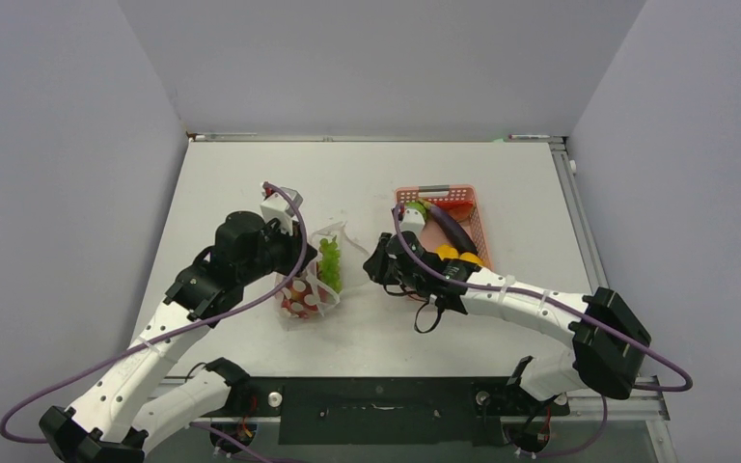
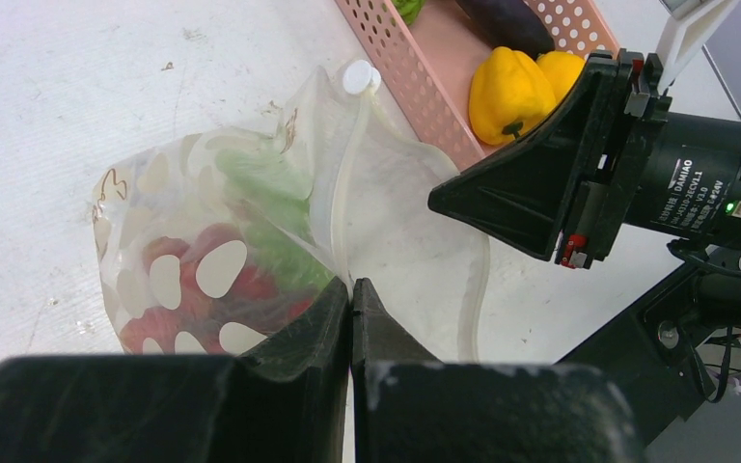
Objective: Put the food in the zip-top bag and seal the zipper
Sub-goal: Adjust the zipper food storage bag at the center of the board.
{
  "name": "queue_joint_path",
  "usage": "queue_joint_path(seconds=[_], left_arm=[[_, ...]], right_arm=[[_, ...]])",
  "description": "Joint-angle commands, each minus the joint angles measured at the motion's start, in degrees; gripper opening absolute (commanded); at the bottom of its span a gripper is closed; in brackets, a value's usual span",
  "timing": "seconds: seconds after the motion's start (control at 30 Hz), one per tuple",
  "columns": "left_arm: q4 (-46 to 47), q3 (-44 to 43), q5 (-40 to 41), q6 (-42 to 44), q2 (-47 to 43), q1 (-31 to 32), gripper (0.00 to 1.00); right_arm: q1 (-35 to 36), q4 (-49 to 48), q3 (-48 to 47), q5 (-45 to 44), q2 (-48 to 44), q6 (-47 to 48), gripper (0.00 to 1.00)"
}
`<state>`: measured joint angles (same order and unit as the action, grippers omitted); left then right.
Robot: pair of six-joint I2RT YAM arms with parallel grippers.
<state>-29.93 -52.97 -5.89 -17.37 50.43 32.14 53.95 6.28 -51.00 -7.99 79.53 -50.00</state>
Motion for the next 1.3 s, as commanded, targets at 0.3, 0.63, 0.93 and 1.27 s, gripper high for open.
queue_joint_path(seconds=[0.3,0.63,0.93,1.27], left_arm=[[-3.5,-3.2,0.2,-1.6,-4.0,2.8,0.00],[-8.0,-5.9,-4.9,-5.3,-3.9,2.8,0.00],[-5.4,-2.7,-6.3,-8.6,-4.4,2.8,0.01],[0.0,5.4,-7.0,-11.8,0.8,2.8,0.00]], right_arm=[[0.1,4.4,-9.0,0.2,-4.7,6.6,0.05],[1.0,14.9,-16.8,-1.2,-10.2,13.4,0.05],[1.4,22.0,-26.2,-0.9,-9.0,18.1,0.05],[1.2,16.1,-10.1,-3.4,-7.4,16.0,0.05]])
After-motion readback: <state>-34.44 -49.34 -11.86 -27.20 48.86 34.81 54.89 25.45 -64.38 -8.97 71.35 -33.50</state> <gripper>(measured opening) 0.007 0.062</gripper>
